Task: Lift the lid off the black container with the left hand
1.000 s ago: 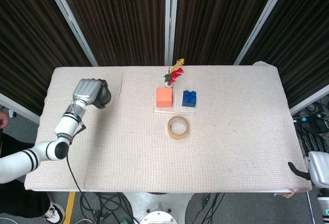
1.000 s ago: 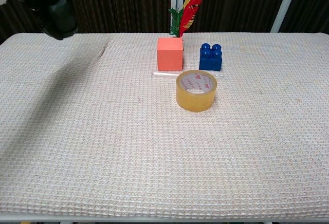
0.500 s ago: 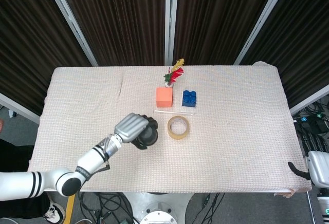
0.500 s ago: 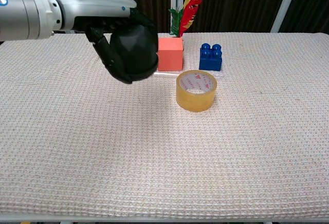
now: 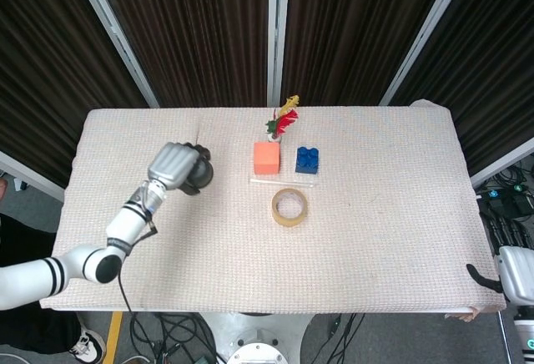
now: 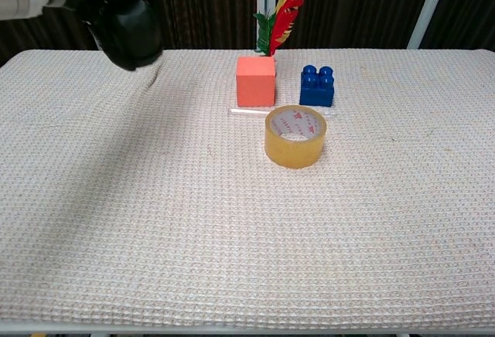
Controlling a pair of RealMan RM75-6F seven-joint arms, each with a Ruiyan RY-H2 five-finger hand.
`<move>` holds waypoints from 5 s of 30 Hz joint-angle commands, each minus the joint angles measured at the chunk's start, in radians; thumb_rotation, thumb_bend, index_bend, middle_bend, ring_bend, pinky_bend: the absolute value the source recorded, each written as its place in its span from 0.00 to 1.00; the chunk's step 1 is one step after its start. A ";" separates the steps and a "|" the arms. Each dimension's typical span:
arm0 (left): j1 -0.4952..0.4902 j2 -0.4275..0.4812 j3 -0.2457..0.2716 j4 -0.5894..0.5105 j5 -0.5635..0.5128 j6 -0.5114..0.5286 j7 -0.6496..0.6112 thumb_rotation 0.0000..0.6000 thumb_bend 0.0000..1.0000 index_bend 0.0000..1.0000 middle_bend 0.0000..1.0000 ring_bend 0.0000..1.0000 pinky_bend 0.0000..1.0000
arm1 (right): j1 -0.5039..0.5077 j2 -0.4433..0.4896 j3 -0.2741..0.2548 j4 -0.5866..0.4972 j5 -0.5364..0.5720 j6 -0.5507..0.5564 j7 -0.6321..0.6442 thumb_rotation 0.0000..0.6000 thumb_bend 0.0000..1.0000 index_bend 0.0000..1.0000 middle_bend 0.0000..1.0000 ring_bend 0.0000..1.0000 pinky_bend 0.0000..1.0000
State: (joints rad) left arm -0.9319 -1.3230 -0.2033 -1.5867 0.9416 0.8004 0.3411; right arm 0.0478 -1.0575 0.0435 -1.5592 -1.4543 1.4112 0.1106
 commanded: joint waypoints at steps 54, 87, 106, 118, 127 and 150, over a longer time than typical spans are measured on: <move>0.031 0.019 0.020 -0.229 0.213 -0.150 -0.265 1.00 0.16 0.47 0.51 0.35 0.43 | -0.004 0.004 0.003 -0.002 0.002 0.009 0.006 1.00 0.13 0.00 0.00 0.00 0.00; 0.043 -0.108 0.008 -0.057 0.308 0.082 -0.163 1.00 0.16 0.47 0.50 0.36 0.43 | -0.003 0.003 0.003 0.003 0.009 0.000 0.007 1.00 0.13 0.00 0.00 0.00 0.00; 0.095 -0.118 0.120 -0.048 0.420 0.104 -0.147 1.00 0.16 0.47 0.50 0.36 0.42 | 0.002 -0.004 -0.003 0.003 0.006 -0.013 -0.004 1.00 0.13 0.00 0.00 0.00 0.00; 0.093 -0.151 0.048 0.167 0.287 0.066 -0.214 1.00 0.16 0.47 0.50 0.36 0.42 | 0.004 -0.007 0.001 0.011 0.020 -0.025 -0.001 1.00 0.13 0.00 0.00 0.00 0.00; 0.106 -0.225 0.118 0.255 0.377 0.054 -0.276 1.00 0.16 0.47 0.50 0.36 0.42 | 0.000 -0.002 0.003 0.003 0.016 -0.010 -0.005 1.00 0.13 0.00 0.00 0.00 0.00; 0.134 -0.376 0.150 0.489 0.449 0.036 -0.458 1.00 0.16 0.46 0.49 0.36 0.40 | 0.008 -0.009 0.003 0.011 0.030 -0.033 -0.008 1.00 0.13 0.00 0.00 0.00 0.00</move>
State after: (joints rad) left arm -0.7971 -1.6961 -0.0518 -1.1022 1.3850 0.8387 -0.1065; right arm 0.0560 -1.0664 0.0467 -1.5481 -1.4249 1.3781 0.1025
